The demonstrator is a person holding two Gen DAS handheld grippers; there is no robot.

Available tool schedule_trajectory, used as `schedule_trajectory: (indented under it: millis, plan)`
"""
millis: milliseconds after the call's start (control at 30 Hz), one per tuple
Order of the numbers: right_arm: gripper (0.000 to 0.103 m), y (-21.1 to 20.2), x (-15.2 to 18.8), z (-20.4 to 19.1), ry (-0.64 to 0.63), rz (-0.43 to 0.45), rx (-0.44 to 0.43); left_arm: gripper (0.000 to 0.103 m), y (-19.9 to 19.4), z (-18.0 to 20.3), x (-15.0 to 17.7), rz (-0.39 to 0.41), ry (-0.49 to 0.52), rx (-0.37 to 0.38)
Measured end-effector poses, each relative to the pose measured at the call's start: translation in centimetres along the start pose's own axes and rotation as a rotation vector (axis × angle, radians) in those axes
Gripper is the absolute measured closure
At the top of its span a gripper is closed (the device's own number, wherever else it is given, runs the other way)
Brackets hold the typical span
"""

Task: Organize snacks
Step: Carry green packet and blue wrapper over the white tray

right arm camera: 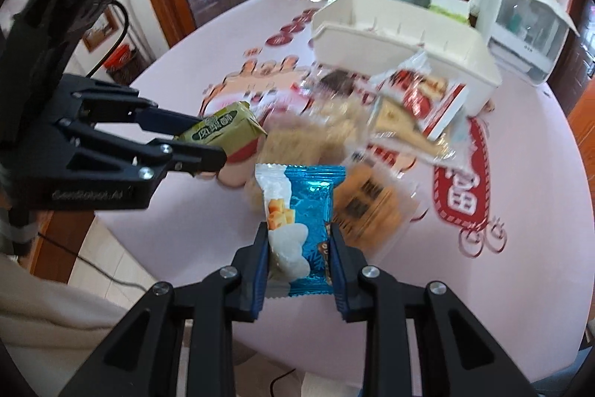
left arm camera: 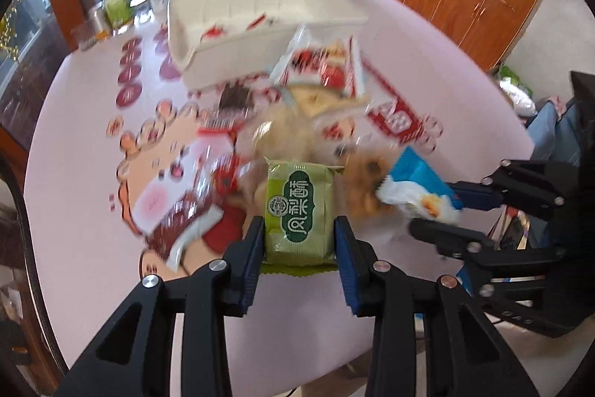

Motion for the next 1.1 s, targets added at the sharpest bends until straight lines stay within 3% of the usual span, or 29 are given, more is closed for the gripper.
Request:
schedule_trajectory:
  millis: [467, 800, 1100]
  plan:
    - [0.074, -2.2, -5.5, 7.6, 0.179, 0.096, 0.068, 0.068, -3.9, 1.2, -10.7, 0.149, 0.02, -0.052]
    - [0.074, -4.6, -12.4, 14.1, 0.321, 0.205, 0.1, 0.068, -6.2, -1.5, -18.6, 0.231, -0.046, -0.138]
    - [0.074, -7.0, -18.8, 17.2, 0.338, 0.317, 0.114, 0.068, -7.3, -2.3, -24.9, 0.306, -0.079, -0.188]
Point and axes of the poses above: each gripper's, at about its wrist camera, not at the fingertips, and y roughly the way its jaws point, z to its right, x to its underside, the point moved 8 cm from there along y, roughly the way its jaws point, and after that the axes turned 7 degrees about -z, right-handed, at the moved point
